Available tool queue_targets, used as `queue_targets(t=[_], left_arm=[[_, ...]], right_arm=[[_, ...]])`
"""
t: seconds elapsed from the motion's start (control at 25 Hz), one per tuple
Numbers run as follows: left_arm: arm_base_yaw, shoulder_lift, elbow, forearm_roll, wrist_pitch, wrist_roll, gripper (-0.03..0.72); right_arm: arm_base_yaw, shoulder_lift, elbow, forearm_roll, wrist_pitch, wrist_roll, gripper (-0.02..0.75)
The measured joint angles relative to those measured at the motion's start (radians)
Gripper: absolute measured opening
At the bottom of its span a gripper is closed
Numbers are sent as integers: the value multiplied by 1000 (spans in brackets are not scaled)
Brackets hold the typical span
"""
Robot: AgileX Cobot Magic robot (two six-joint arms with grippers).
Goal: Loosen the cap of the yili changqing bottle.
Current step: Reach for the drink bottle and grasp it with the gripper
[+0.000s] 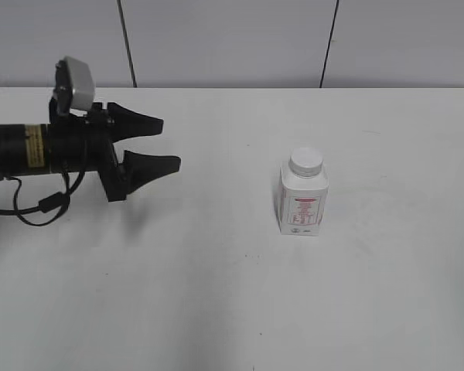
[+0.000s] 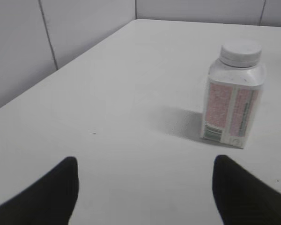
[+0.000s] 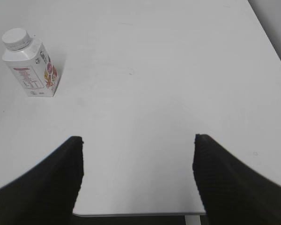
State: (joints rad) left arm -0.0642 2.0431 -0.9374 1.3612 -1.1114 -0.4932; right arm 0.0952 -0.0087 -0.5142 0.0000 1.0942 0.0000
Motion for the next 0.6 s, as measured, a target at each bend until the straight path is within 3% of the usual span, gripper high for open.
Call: queue_targets(t=[0.6], left_arm=[[-246,135,-160,16,24,-91,563]], right_arm=[[0,0,0,0,0,0,574]])
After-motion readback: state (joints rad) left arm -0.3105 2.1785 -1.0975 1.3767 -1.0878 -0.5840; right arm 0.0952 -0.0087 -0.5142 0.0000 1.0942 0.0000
